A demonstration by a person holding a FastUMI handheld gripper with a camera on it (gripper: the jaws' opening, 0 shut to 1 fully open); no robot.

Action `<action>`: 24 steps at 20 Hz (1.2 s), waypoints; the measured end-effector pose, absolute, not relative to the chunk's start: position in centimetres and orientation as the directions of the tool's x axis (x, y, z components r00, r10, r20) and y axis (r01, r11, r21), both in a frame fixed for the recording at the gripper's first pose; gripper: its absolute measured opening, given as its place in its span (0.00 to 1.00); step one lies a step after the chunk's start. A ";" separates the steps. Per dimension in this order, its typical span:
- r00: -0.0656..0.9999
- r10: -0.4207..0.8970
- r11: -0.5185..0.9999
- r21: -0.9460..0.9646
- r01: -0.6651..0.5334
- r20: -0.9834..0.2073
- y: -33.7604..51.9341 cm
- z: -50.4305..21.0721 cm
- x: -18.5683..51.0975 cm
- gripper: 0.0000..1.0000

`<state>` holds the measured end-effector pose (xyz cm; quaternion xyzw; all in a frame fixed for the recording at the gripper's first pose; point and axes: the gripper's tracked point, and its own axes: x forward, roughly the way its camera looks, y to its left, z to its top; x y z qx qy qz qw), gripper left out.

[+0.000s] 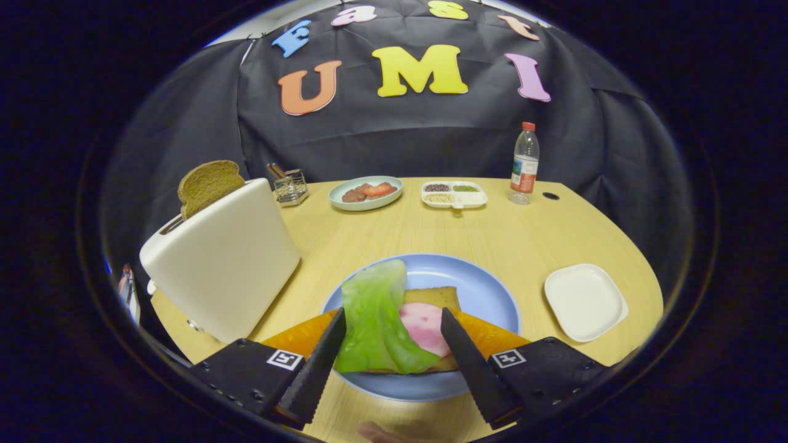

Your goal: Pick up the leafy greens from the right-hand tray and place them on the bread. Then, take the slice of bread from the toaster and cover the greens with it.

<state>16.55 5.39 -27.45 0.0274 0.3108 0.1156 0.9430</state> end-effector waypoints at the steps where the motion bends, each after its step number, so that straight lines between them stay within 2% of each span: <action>1: 0.785 0.239 0.971 0.130 -0.200 -0.572 5.3 -26.9 16.6 0.95; 13: 0.812 0.264 0.964 0.145 -0.221 -0.520 6.1 -21.7 15.9 0.96; 20: 0.798 0.232 0.972 0.108 -0.207 -0.556 5.7 -24.1 15.5 0.96; 24: 0.823 0.265 0.964 0.130 -0.232 -0.502 7.5 -20.0 15.8 0.96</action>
